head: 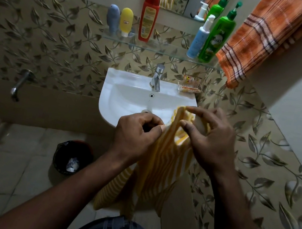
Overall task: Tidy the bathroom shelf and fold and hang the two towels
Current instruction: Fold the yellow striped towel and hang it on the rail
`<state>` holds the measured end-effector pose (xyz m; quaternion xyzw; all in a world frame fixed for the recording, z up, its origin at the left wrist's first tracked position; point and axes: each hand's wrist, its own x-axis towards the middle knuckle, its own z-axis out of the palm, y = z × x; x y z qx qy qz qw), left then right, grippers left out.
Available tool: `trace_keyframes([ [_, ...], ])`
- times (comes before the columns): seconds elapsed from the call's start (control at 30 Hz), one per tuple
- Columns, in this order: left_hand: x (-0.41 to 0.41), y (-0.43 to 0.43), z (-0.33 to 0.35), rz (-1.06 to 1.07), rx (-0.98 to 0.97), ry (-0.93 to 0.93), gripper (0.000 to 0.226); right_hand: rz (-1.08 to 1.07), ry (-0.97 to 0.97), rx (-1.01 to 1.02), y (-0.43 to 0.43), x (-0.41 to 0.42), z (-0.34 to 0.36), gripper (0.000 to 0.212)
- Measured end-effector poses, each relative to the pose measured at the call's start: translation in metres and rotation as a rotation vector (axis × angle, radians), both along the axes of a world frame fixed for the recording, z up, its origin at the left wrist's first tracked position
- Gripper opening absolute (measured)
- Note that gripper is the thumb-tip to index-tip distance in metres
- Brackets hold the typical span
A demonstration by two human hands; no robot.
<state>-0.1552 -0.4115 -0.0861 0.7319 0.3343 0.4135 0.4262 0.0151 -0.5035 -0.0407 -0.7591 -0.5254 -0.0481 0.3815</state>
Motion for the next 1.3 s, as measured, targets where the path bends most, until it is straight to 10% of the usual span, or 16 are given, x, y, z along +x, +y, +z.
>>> trace_keyframes([
  [0.3,-0.023,0.011,-0.016,-0.275,0.118,0.012,0.012,0.370,0.078,-0.369,0.005,-0.003,-0.009,0.025],
  [0.6,-0.043,0.014,-0.043,-0.267,-0.199,-0.077,0.013,0.101,-0.045,-0.052,0.000,0.012,0.000,0.015],
  [0.9,-0.034,0.016,-0.029,-0.353,0.215,0.244,0.023,0.044,-0.053,0.025,0.002,0.015,0.009,0.016],
  [1.0,-0.029,0.018,-0.020,-0.449,0.145,0.368,0.006,0.052,-0.064,0.016,0.002,0.013,0.010,0.016],
  [1.17,-0.028,0.022,-0.013,-0.573,-0.010,0.519,0.041,0.040,-0.052,0.018,-0.001,0.013,0.013,0.016],
  [1.3,-0.036,0.024,-0.010,-0.648,-0.273,0.304,0.037,0.023,-0.061,0.033,-0.003,0.015,0.014,0.015],
])
